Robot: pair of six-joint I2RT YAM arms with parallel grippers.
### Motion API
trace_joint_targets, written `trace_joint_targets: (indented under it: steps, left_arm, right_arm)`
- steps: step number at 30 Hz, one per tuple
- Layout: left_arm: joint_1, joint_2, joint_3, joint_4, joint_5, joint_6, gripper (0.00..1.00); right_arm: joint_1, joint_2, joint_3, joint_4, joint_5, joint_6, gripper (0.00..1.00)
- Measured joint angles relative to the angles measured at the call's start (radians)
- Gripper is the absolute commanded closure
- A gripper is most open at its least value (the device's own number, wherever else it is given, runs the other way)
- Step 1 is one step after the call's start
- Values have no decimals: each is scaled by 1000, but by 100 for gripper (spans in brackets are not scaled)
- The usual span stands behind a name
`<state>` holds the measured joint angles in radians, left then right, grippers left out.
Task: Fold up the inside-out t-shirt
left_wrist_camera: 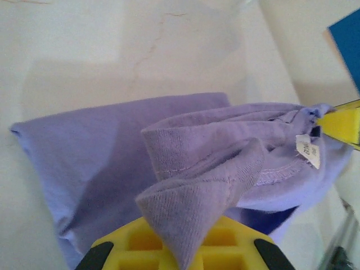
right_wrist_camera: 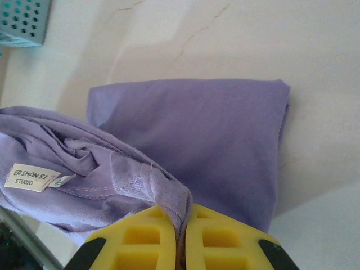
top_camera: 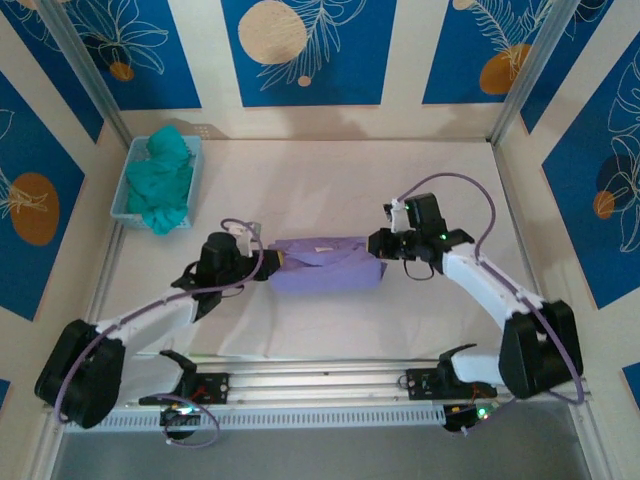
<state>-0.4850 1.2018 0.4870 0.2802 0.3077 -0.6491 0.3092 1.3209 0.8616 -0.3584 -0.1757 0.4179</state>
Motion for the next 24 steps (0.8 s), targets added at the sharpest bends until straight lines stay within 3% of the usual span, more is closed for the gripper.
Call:
trace_joint_targets:
  steps: [7,15,19,24]
  left_arm:
    - [53,211,97,-1,-33,52,91]
    - [100,486,226,78,-56,83,75]
    - [126,608,286,129,-51,79,62]
    - [162,604,307,149,-43,84,49]
  right_arm:
    - [-7,281,184,-3,27,-27,98]
    - [-19,602,401,-34,76,-60,87]
    - [-21,703,485,-61,102,-78,72]
    - [-22,677,491,-78,151,-101,52]
